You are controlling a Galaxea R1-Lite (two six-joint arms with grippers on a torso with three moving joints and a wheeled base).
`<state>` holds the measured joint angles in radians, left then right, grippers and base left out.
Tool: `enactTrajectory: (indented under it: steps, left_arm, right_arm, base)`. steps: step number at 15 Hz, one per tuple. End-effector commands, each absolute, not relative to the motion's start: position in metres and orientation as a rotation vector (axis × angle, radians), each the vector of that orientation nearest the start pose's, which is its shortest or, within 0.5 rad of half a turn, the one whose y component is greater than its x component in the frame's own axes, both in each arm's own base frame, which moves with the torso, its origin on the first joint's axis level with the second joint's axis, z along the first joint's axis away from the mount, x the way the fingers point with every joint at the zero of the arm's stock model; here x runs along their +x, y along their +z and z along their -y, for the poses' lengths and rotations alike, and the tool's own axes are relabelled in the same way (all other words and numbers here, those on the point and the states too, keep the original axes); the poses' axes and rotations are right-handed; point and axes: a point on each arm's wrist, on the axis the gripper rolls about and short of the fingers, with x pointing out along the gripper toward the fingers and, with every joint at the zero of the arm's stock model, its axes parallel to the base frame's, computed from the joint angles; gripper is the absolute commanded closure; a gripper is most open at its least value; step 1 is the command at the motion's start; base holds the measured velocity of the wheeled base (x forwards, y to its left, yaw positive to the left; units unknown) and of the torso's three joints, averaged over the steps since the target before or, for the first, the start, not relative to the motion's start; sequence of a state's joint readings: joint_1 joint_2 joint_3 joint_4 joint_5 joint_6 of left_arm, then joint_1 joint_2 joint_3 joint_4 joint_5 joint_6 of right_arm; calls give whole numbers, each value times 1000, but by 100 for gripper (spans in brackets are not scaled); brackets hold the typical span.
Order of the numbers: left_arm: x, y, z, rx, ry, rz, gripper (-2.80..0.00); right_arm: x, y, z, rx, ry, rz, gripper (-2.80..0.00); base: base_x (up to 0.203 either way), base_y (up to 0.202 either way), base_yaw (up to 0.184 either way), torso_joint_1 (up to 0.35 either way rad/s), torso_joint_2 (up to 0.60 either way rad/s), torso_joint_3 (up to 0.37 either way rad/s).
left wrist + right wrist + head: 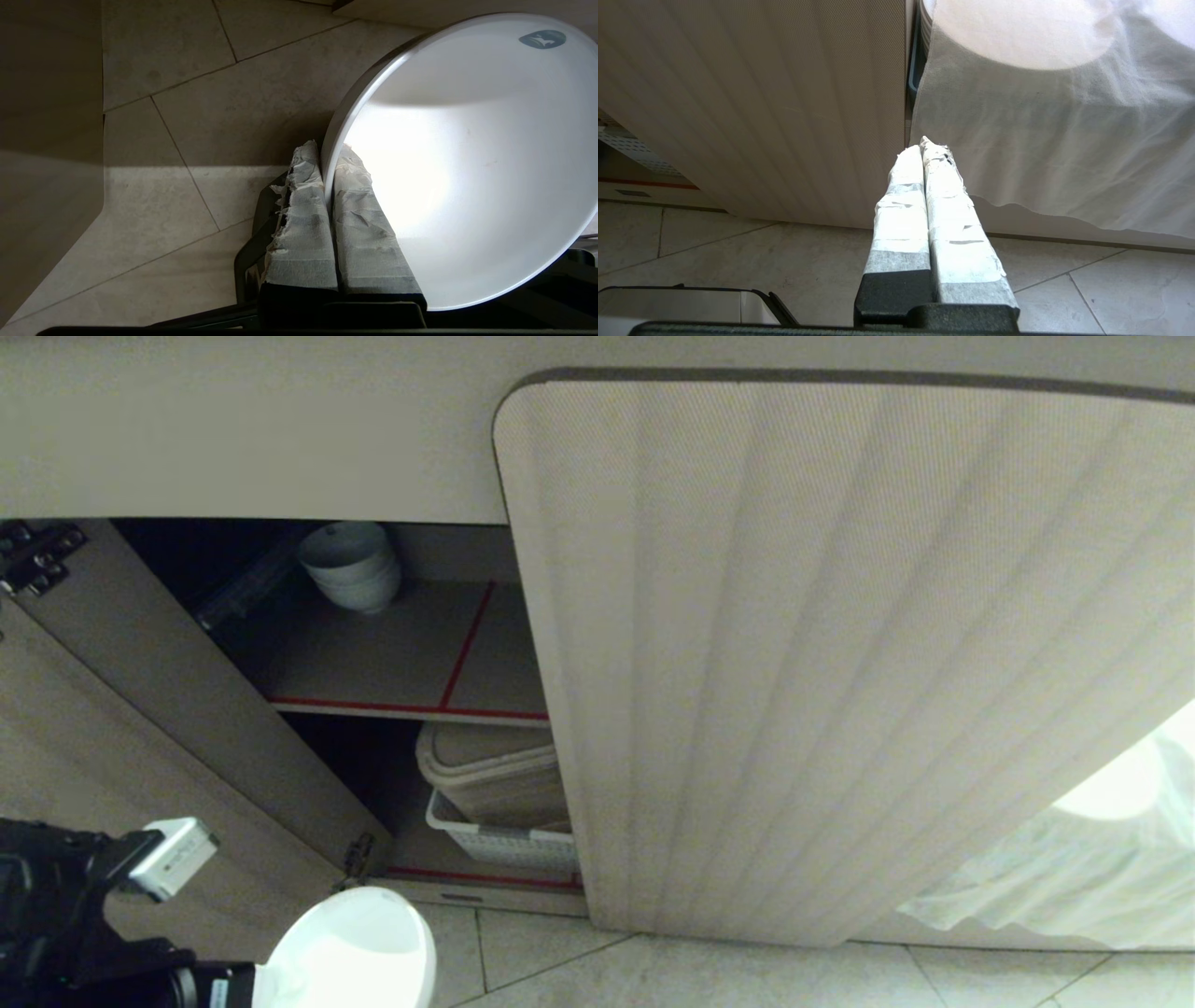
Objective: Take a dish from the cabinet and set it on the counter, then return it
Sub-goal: Place it on the table
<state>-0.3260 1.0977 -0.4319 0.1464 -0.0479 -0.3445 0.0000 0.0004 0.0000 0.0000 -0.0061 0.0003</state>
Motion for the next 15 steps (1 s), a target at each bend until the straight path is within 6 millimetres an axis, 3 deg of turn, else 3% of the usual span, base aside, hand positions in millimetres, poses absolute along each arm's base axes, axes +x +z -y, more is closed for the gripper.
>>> enactTrajectory:
  steps: [1,7,11,15]
  left_arm:
    - [113,142,39,-208,-204,-874,0]
    - [115,141,40,-208,-200,-880,0]
    - [115,142,39,-208,-196,-877,0]
    - [115,142,39,-208,-196,-876,0]
  right_arm:
    - [-23,75,0,0,-6,0,0]
    - [-23,76,0,-6,-8,2,0]
    - [-23,76,0,-6,-8,1,0]
    - [-23,75,0,-6,-8,0,0]
  base:
    - [0,0,0,0,0,0]
    - [0,0,0,0,0,0]
    - [0,0,0,46,-214,-232]
    - [0,0,0,174,-513,-297]
